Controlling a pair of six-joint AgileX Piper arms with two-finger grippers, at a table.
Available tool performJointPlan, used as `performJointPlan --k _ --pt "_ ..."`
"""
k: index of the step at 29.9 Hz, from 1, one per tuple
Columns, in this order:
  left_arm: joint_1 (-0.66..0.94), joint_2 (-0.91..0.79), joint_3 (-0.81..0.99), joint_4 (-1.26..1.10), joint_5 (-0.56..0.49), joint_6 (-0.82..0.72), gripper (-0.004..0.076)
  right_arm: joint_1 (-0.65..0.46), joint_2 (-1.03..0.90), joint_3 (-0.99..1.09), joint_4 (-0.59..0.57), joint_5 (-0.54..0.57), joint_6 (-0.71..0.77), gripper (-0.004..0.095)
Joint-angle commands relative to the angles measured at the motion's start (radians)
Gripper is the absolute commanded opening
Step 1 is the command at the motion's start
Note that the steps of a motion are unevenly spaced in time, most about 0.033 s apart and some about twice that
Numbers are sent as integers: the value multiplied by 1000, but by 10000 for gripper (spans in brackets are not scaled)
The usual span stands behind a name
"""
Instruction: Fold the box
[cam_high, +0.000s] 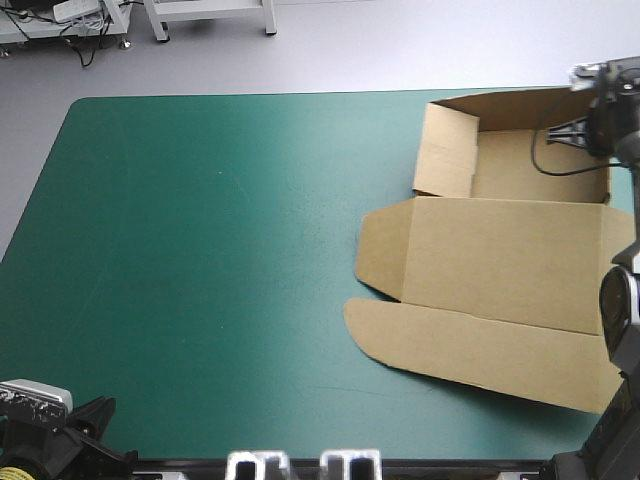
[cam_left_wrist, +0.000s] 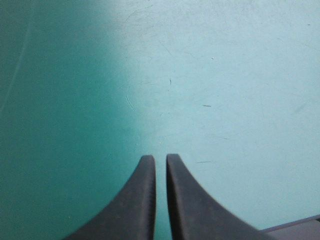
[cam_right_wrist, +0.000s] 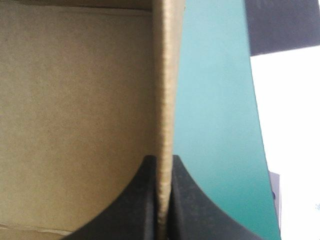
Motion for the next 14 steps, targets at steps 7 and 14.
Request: performJointPlan --k 7,14 --pt "-2 16 -19 47 -28 -13 48 -202 113 -21 77 -10 -113 151" --pt "-2 16 -19 36 -5 -13 48 -202 128 -21 85 9 -111 481"
